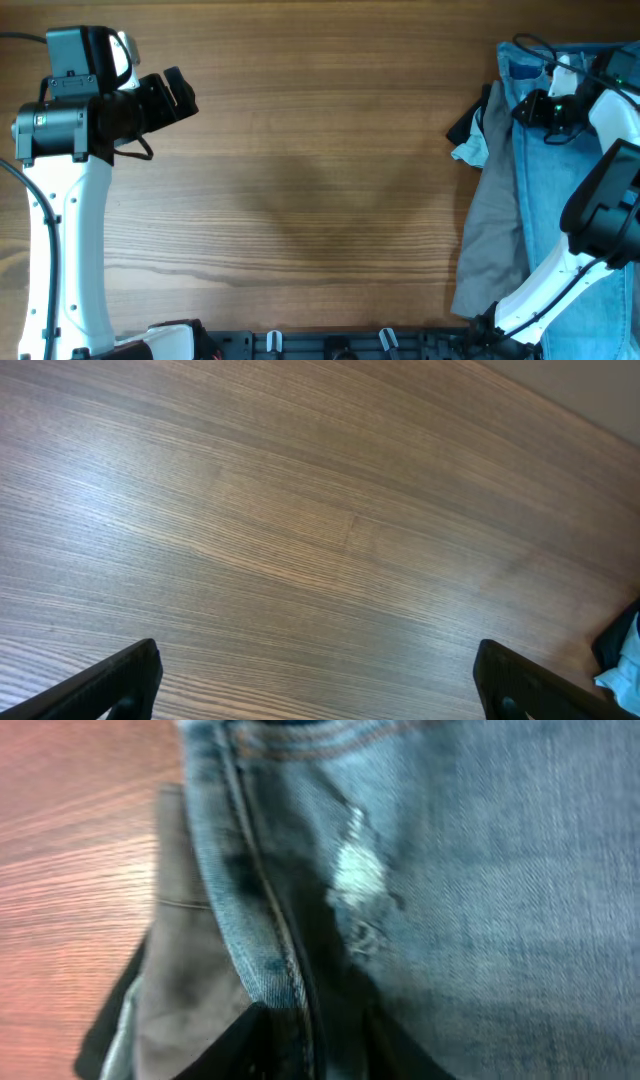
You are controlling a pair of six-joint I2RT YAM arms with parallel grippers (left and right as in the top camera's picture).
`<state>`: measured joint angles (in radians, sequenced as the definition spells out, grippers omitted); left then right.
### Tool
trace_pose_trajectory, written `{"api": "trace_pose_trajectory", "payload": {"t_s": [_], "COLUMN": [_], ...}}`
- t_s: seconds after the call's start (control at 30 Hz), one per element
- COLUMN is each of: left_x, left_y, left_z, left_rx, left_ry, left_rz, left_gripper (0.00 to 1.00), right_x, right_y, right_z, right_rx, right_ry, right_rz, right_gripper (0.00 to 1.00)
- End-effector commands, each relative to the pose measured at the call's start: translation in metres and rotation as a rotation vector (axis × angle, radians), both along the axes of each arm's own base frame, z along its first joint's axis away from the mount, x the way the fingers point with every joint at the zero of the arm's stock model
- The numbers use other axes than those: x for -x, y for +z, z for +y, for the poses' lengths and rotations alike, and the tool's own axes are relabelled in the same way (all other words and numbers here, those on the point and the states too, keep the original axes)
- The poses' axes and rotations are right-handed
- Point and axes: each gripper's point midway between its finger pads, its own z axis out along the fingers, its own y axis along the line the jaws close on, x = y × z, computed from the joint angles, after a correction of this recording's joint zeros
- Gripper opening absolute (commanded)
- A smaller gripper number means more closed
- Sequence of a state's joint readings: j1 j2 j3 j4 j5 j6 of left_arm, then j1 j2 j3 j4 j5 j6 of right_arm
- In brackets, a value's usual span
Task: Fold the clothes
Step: 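Lower the right gripper and pinch the jeans waistband on the pile, then pull the jeans off the pile leftward with the right gripper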
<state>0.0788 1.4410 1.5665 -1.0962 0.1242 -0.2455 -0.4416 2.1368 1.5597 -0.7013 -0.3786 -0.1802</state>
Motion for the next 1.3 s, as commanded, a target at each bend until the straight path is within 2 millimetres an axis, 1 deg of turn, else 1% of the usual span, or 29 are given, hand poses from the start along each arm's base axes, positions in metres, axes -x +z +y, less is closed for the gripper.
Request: {"api": "trace_pose_trajectory", "payload": {"t_s": [0.0, 0.1, 0.17, 0.2, 0.23, 0.27, 0.37, 0.43, 0.47, 0.53, 0.6, 0.67, 0.7, 0.73, 0.77, 0.8, 0.83, 0.87, 0.9, 0.93, 0.97, 1.03, 1.07, 1.1, 1.13, 1.17, 1.2, 1.23, 1.27], "left_x": [-0.004, -0.004, -0.004, -0.004, -0.004, -0.004, -0.004, -0.005, -0.006, -0.007, -0.006, -0.004, -0.001, 0.003, 0.007, 0.013, 0.018, 0.026, 0.036, 0.043, 0.053, 0.067, 0.072, 0.076, 0.077, 0.078, 0.078, 0.077, 0.074], "left_y": [0.006, 0.006, 0.006, 0.006, 0.006, 0.006, 0.006, 0.006, 0.008, 0.013, 0.024, 0.039, 0.051, 0.068, 0.083, 0.103, 0.115, 0.134, 0.152, 0.161, 0.173, 0.186, 0.191, 0.195, 0.197, 0.197, 0.196, 0.194, 0.192], "left_z": [0.001, -0.001, -0.001, -0.001, -0.001, -0.001, 0.000, 0.000, 0.000, 0.001, 0.005, 0.011, 0.016, 0.022, 0.028, 0.036, 0.041, 0.048, 0.056, 0.060, 0.066, 0.073, 0.075, 0.076, 0.077, 0.076, 0.076, 0.076, 0.074], "left_rx": [-0.012, -0.006, -0.006, -0.006, -0.006, -0.006, -0.006, -0.006, -0.008, -0.008, -0.010, -0.013, -0.016, -0.018, -0.022, -0.031, -0.038, -0.050, -0.064, -0.073, -0.092, -0.117, -0.123, -0.129, -0.131, -0.131, -0.130, -0.127, -0.119], "left_ry": [-0.002, -0.007, -0.007, -0.007, -0.007, -0.007, -0.006, -0.006, -0.005, -0.002, 0.012, 0.030, 0.045, 0.068, 0.088, 0.112, 0.128, 0.154, 0.182, 0.199, 0.219, 0.249, 0.260, 0.269, 0.271, 0.271, 0.271, 0.268, 0.253], "left_rz": [-0.016, -0.017, -0.017, -0.017, -0.017, -0.017, -0.017, -0.021, -0.028, -0.047, -0.075, -0.108, -0.137, -0.177, -0.218, -0.273, -0.307, -0.359, -0.407, -0.434, -0.471, -0.514, -0.530, -0.546, -0.551, -0.551, -0.548, -0.539, -0.533], "left_gripper": [1.00, 1.00, 1.00, 1.00, 1.00, 1.00, 1.00, 1.00, 1.00, 1.00, 1.00, 1.00, 1.00, 1.00, 1.00, 1.00, 1.00, 1.00, 1.00, 1.00, 1.00, 1.00, 1.00, 1.00, 1.00, 1.00, 1.00, 1.00, 1.00], "right_x": [0.004, 0.003, 0.001, 0.001, 0.000, -0.001, -0.005, -0.007, -0.010, -0.018, -0.021, -0.020, -0.019, -0.017, -0.016, -0.013, -0.010, -0.006, 0.004, 0.010, 0.025, 0.058, 0.076, 0.095, 0.110, 0.119, 0.122, 0.120, 0.114], "right_y": [0.008, 0.007, 0.008, 0.009, 0.010, 0.012, 0.033, 0.067, 0.093, 0.142, 0.196, 0.244, 0.265, 0.286, 0.301, 0.314, 0.323, 0.328, 0.329, 0.325, 0.314, 0.286, 0.270, 0.252, 0.238, 0.227, 0.221, 0.219, 0.226], "right_z": [-0.011, -0.018, -0.015, -0.012, -0.010, -0.009, -0.014, -0.027, -0.027, -0.015, 0.008, 0.040, 0.059, 0.087, 0.115, 0.149, 0.186, 0.227, 0.282, 0.312, 0.364, 0.443, 0.477, 0.506, 0.525, 0.536, 0.538, 0.531, 0.518], "right_rx": [0.060, 0.075, 0.065, 0.052, 0.040, 0.034, 0.035, 0.055, 0.048, 0.009, -0.020, -0.040, -0.044, -0.049, -0.060, -0.084, -0.106, -0.132, -0.168, -0.189, -0.215, -0.245, -0.251, -0.247, -0.233, -0.200, -0.156, -0.099, -0.051], "right_ry": [-0.056, -0.111, -0.096, -0.090, -0.086, -0.087, -0.145, -0.285, -0.313, -0.297, -0.248, -0.190, -0.155, -0.096, -0.037, 0.026, 0.106, 0.192, 0.295, 0.342, 0.433, 0.590, 0.664, 0.727, 0.768, 0.785, 0.777, 0.747, 0.705], "right_rz": [0.014, 0.026, 0.013, 0.008, 0.003, -0.002, -0.019, -0.040, -0.084, -0.192, -0.313, -0.419, -0.468, -0.520, -0.559, -0.590, -0.616, -0.634, -0.637, -0.622, -0.591, -0.519, -0.482, -0.443, -0.417, -0.401, -0.400, -0.407, -0.422], "right_gripper": [0.27, 0.26, 0.31, 0.30, 0.21, 0.06, 0.04, 0.05, 0.04, 0.04, 0.04, 0.04, 0.04, 0.04, 0.04, 0.04, 0.04, 0.04, 0.04, 0.04, 0.04, 0.04, 0.10, 0.29, 0.41, 0.51, 0.60, 0.65, 0.68]}}
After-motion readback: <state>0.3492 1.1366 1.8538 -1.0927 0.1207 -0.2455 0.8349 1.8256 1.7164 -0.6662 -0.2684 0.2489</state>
